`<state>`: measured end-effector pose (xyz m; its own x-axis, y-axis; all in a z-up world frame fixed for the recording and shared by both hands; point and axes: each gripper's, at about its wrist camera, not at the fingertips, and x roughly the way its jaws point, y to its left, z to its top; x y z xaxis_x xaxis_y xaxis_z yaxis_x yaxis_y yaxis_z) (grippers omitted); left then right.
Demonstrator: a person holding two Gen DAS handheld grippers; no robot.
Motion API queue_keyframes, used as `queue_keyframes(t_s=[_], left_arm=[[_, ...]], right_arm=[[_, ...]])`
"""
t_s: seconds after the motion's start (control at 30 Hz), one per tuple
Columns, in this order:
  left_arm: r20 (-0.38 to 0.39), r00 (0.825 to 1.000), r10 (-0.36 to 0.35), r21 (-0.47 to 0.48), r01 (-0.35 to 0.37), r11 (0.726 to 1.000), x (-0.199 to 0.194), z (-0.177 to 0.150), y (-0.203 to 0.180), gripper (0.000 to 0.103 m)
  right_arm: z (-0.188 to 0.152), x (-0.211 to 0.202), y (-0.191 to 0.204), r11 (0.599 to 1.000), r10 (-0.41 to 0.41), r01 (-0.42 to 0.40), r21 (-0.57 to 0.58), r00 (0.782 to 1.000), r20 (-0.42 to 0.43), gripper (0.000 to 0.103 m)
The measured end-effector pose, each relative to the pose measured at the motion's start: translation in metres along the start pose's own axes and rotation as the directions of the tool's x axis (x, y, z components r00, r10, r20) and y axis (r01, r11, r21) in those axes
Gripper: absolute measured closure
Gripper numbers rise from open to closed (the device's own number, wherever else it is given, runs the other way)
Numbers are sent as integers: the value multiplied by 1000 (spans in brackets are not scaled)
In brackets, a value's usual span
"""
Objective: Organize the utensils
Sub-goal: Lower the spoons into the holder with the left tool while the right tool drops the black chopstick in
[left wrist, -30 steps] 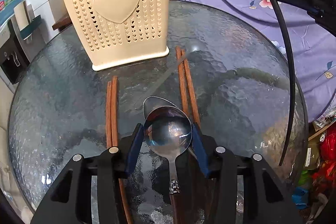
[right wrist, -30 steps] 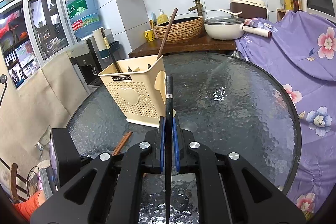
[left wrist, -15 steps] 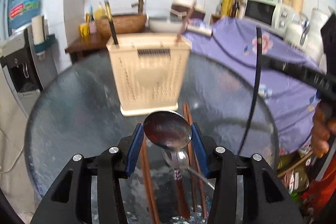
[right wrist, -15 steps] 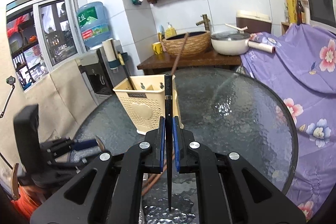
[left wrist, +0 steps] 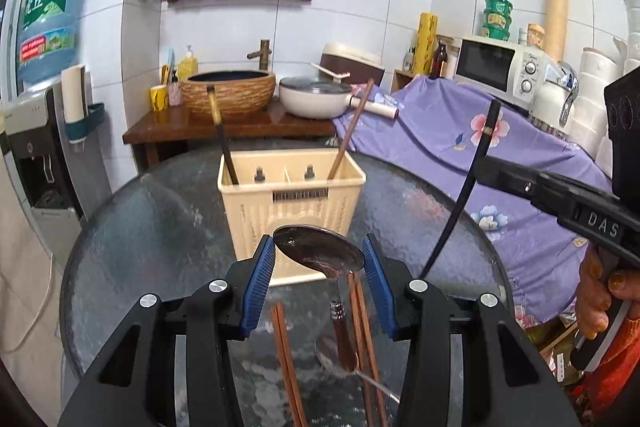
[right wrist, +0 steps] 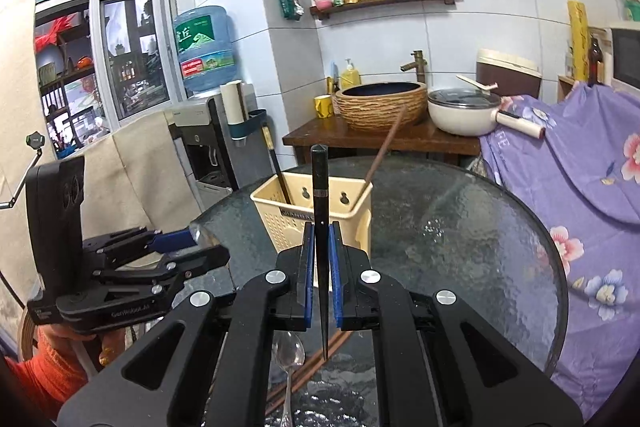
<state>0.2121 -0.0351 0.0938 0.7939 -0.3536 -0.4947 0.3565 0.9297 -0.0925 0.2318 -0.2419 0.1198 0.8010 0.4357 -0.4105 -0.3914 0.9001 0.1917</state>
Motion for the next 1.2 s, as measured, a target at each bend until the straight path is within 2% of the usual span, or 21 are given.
queue_keyframes(t_s=[0.2, 0.4, 0.5, 0.57, 0.7, 0.87, 1.2], left_arm=[[71, 997, 10, 9, -11, 1000, -11, 57, 12, 59], [152, 988, 19, -29, -15, 999, -22, 133, 31, 59], [181, 981, 69, -29, -64, 997, -17, 155, 34, 59], [175, 980, 98, -27, -95, 995, -5, 161, 35, 59], [129, 983, 133, -32, -130, 991, 26, 152, 39, 59], [66, 983, 174, -24, -173, 985, 63, 120, 44, 59], [-63, 983, 174, -34, -177, 984, 102, 73, 57, 59]], right_arm=[[46, 1, 7, 999, 34, -34, -42, 999, 13, 95], [121, -2, 15, 998, 44, -38, -57, 994, 98, 95], [152, 7, 19, 998, 21, -13, -55, 989, 145, 95], [159, 18, 19, 999, 4, 4, -49, 988, 152, 95], [149, 51, 16, 999, -34, 38, -28, 989, 142, 95], [123, 89, 7, 998, -55, 56, -7, 995, 88, 95], [75, 135, -12, 996, -69, 72, 54, 996, -49, 95]])
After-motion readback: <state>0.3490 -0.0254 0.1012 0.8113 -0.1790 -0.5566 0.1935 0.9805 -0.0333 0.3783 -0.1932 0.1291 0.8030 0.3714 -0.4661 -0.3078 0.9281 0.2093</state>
